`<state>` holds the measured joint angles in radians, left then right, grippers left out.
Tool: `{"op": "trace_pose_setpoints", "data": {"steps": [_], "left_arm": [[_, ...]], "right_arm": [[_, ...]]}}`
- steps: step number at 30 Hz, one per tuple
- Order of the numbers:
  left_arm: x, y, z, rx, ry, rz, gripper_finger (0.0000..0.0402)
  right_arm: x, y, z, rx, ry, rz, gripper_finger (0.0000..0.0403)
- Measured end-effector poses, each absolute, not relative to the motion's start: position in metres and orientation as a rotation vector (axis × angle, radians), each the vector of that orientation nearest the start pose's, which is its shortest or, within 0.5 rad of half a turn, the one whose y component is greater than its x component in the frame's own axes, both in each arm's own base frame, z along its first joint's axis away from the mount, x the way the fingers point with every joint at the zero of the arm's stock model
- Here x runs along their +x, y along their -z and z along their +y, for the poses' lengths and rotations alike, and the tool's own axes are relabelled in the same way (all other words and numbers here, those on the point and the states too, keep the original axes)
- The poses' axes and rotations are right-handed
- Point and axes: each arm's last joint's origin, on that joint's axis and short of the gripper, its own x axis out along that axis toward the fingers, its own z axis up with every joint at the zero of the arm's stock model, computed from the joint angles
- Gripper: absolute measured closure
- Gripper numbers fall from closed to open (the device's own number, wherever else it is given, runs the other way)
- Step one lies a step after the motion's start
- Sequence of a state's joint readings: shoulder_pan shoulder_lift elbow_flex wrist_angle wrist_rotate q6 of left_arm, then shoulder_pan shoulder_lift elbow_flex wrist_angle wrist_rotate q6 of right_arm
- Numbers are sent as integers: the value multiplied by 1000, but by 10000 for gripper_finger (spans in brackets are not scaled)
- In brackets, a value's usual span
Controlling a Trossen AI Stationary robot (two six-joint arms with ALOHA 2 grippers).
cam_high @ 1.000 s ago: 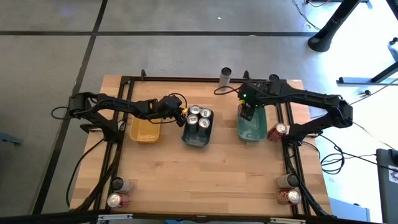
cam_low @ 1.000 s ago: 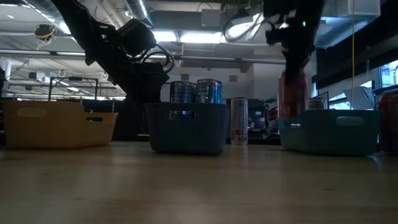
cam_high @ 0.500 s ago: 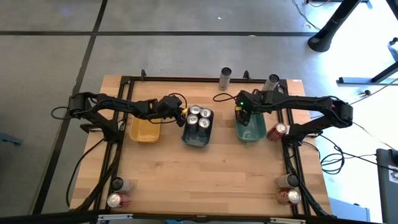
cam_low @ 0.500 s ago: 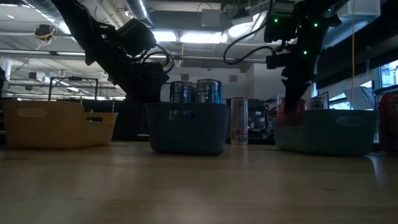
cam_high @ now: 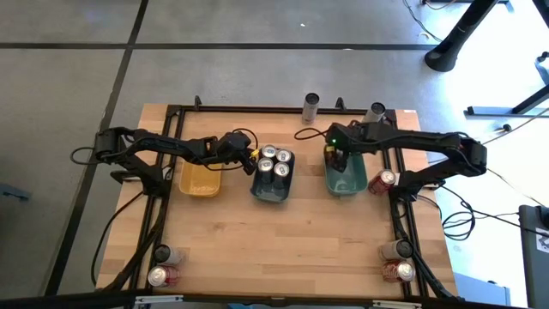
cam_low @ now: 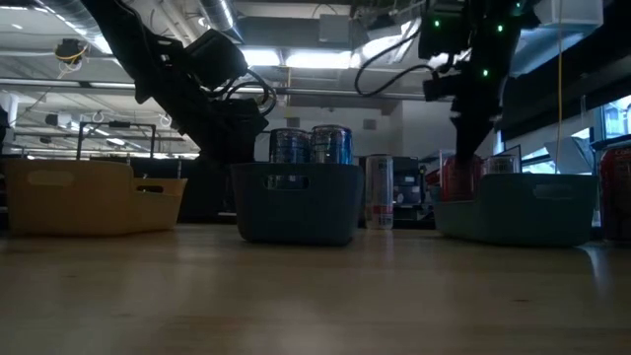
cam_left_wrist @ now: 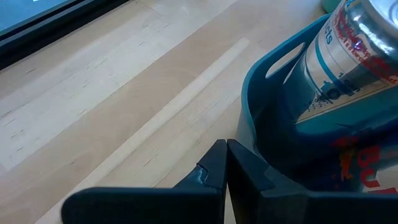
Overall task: Sort soda cans
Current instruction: Put the red soda can into green bin
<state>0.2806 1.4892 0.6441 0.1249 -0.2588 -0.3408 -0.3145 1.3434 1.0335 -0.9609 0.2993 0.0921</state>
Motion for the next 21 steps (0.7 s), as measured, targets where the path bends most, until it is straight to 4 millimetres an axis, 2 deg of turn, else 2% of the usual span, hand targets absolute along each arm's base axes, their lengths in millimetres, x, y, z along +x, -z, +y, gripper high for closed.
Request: {"op": "trace_pose_setpoints", "data": {"steps": [6,11,14,19,21], "left_arm": [[265,-160,84,-326,-635,634,400],[265,-160,84,-326,-635,634,400],[265,-160,84,-326,-635,633,400],[266,-162,84,-326,-632,612,400],[267,-162,84,-326,-630,610,400]], "right_arm": [[217,-280,-78,139,549,1367,43],[211,-287,-75,183,509,1434,43],[213,-287,-75,186,514,1406,43],[229,-291,-81,179,523,1222,43],[231,-292,-81,163,506,1206,43]]}}
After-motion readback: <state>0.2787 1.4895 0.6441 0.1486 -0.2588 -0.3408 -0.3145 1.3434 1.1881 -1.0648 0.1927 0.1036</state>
